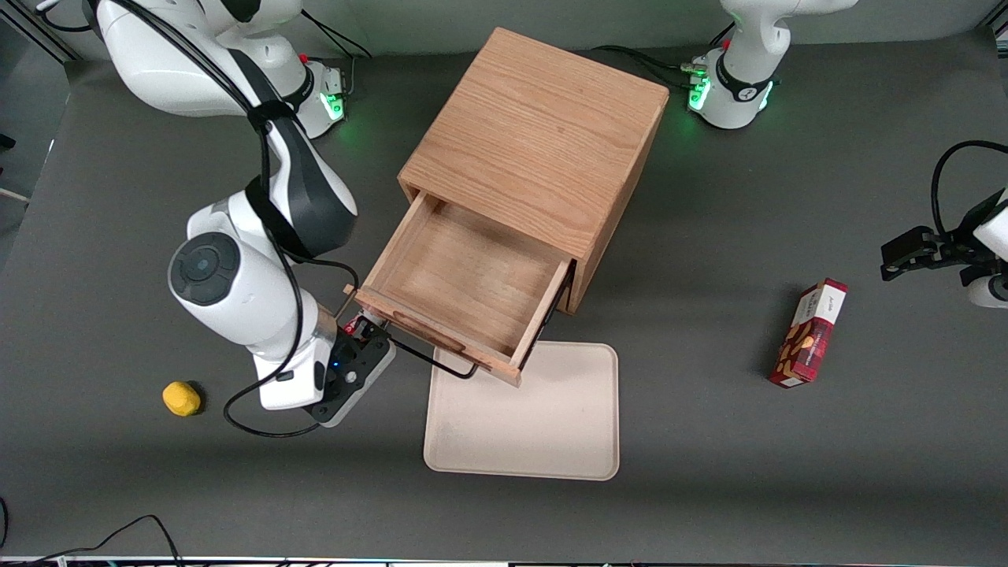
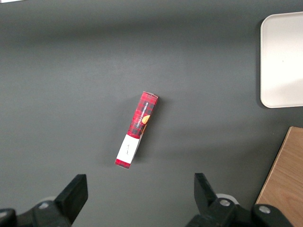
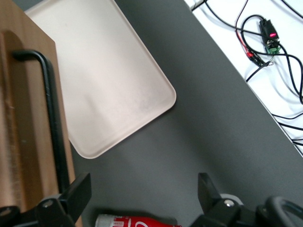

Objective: Open upper drawer

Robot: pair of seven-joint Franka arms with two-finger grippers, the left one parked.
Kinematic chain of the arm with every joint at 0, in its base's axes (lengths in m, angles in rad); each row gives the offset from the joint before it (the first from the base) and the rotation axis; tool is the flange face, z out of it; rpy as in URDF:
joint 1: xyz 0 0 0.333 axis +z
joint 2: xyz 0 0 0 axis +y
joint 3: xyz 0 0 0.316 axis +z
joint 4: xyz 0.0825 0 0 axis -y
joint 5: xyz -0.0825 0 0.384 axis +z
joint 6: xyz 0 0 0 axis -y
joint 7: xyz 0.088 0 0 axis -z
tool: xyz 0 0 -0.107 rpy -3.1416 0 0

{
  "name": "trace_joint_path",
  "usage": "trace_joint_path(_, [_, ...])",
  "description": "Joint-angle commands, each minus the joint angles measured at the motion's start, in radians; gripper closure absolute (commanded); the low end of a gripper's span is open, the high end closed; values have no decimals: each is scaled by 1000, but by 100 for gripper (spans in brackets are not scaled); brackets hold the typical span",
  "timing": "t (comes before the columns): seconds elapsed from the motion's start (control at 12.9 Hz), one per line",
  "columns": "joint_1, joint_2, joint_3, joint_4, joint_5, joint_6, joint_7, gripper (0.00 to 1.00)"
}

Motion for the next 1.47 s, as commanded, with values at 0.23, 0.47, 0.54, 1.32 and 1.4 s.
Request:
trace_joint_path(0.23, [-111,-244,-26,-111,36,-148,98,0])
trace_joint_path(0.47, [-114,-283,-142,-122,4,-152,98,0])
trace_joint_path(0.54, [-111,-298,-184,-144,-9,-168,97,0])
trace_joint_path(1.32, [-123,-537,-307,-446,45,-194,628,0])
trace_joint_path(1.4, [-123,-539,-317,-460,54,-195,652,0])
